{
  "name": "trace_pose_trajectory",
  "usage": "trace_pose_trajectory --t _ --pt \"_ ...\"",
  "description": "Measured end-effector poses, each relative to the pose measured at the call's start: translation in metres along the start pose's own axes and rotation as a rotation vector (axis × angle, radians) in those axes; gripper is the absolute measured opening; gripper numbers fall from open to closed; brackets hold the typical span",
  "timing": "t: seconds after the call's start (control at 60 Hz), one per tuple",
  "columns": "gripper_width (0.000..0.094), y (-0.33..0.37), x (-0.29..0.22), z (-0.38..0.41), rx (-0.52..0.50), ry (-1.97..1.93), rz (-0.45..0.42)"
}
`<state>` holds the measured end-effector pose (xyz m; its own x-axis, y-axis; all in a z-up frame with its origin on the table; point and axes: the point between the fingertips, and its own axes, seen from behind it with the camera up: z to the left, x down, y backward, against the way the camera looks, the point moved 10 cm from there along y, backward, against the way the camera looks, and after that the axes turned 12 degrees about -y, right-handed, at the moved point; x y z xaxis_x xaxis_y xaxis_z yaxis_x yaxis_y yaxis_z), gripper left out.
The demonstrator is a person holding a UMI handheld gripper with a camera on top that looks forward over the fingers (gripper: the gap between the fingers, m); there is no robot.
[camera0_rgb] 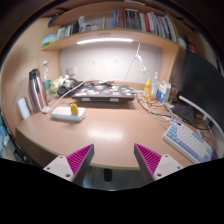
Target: Unplug charger
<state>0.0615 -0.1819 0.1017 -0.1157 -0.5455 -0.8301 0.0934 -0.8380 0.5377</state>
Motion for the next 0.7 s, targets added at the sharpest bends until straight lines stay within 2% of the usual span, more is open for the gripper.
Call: trace_pose_trajectory --t 0.15,0.35,0.55,0.7 --pt "0.0883 -0.008 -0.014 0.009 -0.008 -0.029 -0.044" --pt "0.0872 -0.035 -0.022 0.047 -0.073 -0.012 -0.037" --pt "0.0872 -0.093 -0.038 0.109 -0.151 -0.003 -0.078" --pt "0.0867 -0.141 -0.055 0.146 -0.136 -0.033 -0.101"
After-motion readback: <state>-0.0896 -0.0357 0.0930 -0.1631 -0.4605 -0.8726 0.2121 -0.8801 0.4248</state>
